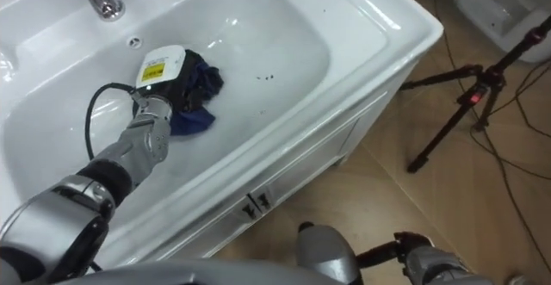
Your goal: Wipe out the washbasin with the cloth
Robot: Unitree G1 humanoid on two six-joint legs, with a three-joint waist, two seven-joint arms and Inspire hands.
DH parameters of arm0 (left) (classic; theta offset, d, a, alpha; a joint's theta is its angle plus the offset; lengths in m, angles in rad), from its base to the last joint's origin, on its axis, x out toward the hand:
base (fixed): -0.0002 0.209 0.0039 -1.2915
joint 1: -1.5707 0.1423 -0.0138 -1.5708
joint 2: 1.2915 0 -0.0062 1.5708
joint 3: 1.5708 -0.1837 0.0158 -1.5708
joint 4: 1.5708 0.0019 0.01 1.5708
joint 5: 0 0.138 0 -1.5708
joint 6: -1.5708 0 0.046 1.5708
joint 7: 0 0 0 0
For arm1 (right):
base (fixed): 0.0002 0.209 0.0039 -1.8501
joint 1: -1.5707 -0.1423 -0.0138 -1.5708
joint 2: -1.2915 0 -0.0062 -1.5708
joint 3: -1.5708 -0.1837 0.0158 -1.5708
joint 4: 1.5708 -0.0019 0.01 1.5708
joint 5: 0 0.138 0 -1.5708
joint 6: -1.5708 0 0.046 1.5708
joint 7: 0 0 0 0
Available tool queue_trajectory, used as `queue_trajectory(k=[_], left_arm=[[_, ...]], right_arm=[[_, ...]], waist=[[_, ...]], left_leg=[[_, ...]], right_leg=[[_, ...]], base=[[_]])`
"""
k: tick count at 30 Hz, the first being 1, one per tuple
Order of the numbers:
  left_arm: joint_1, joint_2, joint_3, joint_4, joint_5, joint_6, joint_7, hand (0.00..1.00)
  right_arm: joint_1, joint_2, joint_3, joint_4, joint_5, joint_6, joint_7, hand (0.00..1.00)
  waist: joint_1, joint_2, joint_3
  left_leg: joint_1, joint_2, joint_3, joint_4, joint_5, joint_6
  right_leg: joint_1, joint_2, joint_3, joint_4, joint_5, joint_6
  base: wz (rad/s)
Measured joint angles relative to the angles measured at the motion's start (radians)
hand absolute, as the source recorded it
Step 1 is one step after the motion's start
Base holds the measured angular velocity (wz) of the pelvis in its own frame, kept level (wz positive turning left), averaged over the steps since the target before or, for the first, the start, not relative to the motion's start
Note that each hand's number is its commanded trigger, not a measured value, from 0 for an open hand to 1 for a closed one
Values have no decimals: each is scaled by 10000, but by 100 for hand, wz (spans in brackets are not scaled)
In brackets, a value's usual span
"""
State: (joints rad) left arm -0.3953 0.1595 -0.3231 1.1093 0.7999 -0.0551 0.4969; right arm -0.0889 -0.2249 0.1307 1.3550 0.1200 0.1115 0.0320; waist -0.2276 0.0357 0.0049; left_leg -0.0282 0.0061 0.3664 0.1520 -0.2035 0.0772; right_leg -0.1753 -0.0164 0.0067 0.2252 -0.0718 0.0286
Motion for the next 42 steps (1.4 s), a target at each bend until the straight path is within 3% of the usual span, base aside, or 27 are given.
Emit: queue_trajectory(k=[3,10,11,14,17,21,27,34,42], left_arm=[[237,1,167,-2,39,-59,75,100],[1060,18,1470,-86,658,-603,648,100],[1313,37,1799,-129,757,-617,830,100],[1908,331,2561,-310,857,-617,1125,100],[2203,755,2750,-325,866,-616,1261,100],[2481,949,2752,-335,984,-610,1110,100],[2813,964,2812,-338,1432,-604,1181,100],[3380,1048,2820,-340,1558,-463,1408,100],[3727,1047,2908,-367,1556,-244,1508,100]], right_arm=[[206,82,-216,58,315,-183,38,0],[440,101,-1119,91,493,-260,200,0],[544,99,-1358,93,480,-261,242,0],[794,90,-1635,60,514,-251,238,0],[1021,27,-1681,57,504,-196,386,0],[971,-88,-1740,30,175,-228,586,0],[1140,-81,-1941,-17,-878,-196,556,0],[1490,-157,-1917,-45,-1272,212,428,0],[1586,-173,-2015,18,-1283,213,269,0]], waist=[[188,-35,-49],[812,-43,-129],[962,-30,-201],[1151,5,-235],[1517,43,-246],[1512,96,-265],[1503,256,-274],[1591,268,-270],[1535,269,-269]], left_leg=[[237,41,-127,-207,69,-109],[584,189,-210,-259,145,-407],[638,214,-307,-247,138,-464],[724,276,-734,-226,205,-596],[879,346,-1045,-207,284,-724],[1133,386,-1425,-179,342,-816],[1341,461,-1791,-174,400,-904],[1960,534,-1809,-183,404,-918],[2344,618,-1893,-233,450,-996]], right_leg=[[297,72,-100,-238,16,-86],[574,303,-156,-244,-157,-387],[622,360,-140,-244,-188,-451],[798,353,-381,-233,-297,-612],[1062,359,-649,-242,-388,-750],[1396,358,-934,-248,-581,-856],[1778,436,-1113,-385,-627,-1007],[2311,550,-993,-392,-911,-1215],[2850,619,-1095,-423,-1044,-1373]], base=[[9],[-5],[-4],[15],[28],[23],[7],[-6],[2]])
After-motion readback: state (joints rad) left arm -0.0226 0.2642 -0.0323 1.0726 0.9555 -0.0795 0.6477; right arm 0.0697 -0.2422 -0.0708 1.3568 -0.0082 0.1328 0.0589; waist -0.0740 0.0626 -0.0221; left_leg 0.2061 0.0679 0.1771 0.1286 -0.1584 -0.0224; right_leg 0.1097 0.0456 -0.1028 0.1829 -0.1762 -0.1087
